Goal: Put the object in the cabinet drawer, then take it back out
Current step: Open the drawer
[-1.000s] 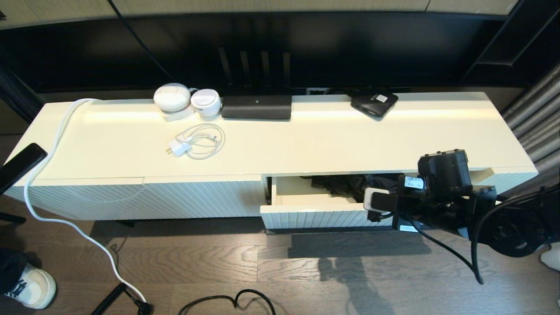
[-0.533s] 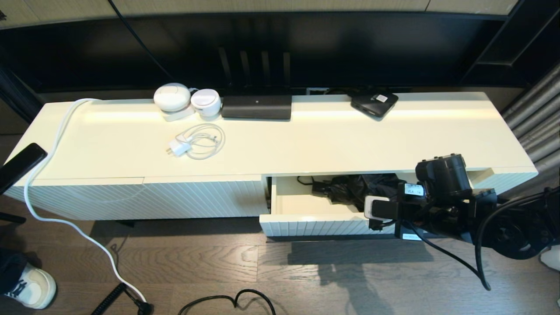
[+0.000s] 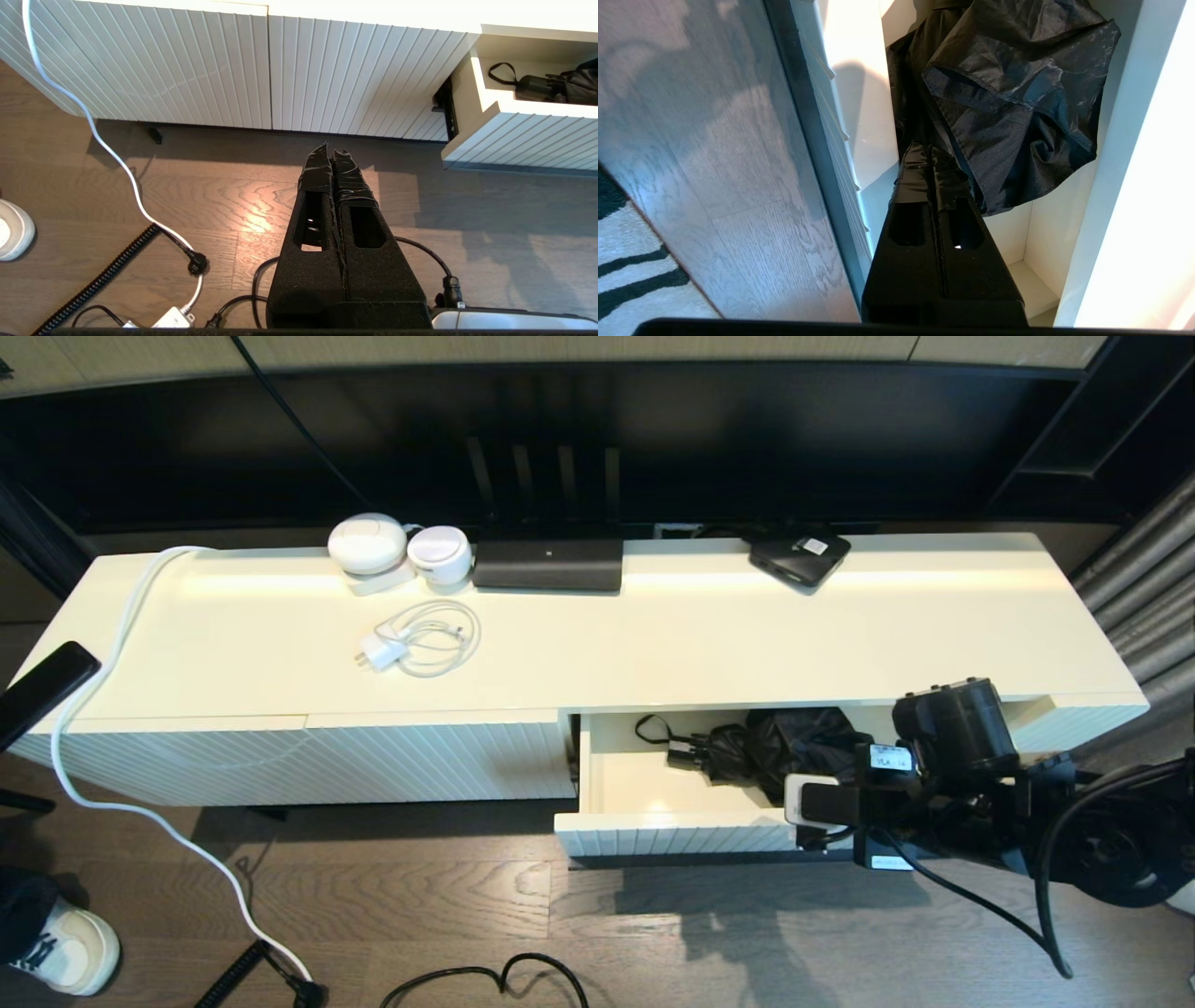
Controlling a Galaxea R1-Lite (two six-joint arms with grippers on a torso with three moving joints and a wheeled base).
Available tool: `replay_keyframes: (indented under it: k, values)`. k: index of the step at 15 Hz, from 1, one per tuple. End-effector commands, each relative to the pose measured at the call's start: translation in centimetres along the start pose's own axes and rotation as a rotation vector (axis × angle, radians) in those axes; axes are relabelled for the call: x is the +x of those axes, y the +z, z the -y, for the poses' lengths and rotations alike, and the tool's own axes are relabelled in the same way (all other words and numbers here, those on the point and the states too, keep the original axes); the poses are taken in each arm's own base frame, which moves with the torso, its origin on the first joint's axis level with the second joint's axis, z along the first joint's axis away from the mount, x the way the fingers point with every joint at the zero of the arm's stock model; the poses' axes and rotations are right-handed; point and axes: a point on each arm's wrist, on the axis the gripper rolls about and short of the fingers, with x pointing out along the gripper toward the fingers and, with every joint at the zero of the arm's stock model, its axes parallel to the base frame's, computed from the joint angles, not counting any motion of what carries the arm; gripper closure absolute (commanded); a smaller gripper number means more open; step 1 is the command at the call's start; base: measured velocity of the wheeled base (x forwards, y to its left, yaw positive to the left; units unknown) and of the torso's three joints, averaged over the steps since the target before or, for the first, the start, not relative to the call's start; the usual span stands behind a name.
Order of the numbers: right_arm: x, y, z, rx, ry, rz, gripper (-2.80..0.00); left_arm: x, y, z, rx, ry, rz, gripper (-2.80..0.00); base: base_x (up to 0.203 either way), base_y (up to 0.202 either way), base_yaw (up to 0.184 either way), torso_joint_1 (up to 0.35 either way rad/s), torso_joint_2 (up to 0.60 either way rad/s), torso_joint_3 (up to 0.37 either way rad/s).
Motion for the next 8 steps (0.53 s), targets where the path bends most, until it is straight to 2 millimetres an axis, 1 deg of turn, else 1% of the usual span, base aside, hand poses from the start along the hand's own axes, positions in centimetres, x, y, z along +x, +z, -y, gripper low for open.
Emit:
replay_keyframes:
  k: [1, 5, 8]
  values:
    - [-0.1, -0.1, -0.6, -0.013, 0.021, -0.004, 0.00, 0.0, 0.0, 0.0, -0.001, 0.000, 0.001, 0.00, 0.000, 0.000, 0.000, 0.000, 0.00, 0.000]
    - [-0.5, -0.1, -1.9, -0.028, 0.057, -0.004, 0.00, 0.0, 0.0, 0.0, -0.001, 0.000, 0.001, 0.00, 0.000, 0.000, 0.000, 0.000, 0.00, 0.000]
    - [-0.8, -0.3, -2.4, -0.032, 0.068, -0.005, 0.00, 0.0, 0.0, 0.0, -0.001, 0.000, 0.001, 0.00, 0.000, 0.000, 0.000, 0.000, 0.00, 0.000]
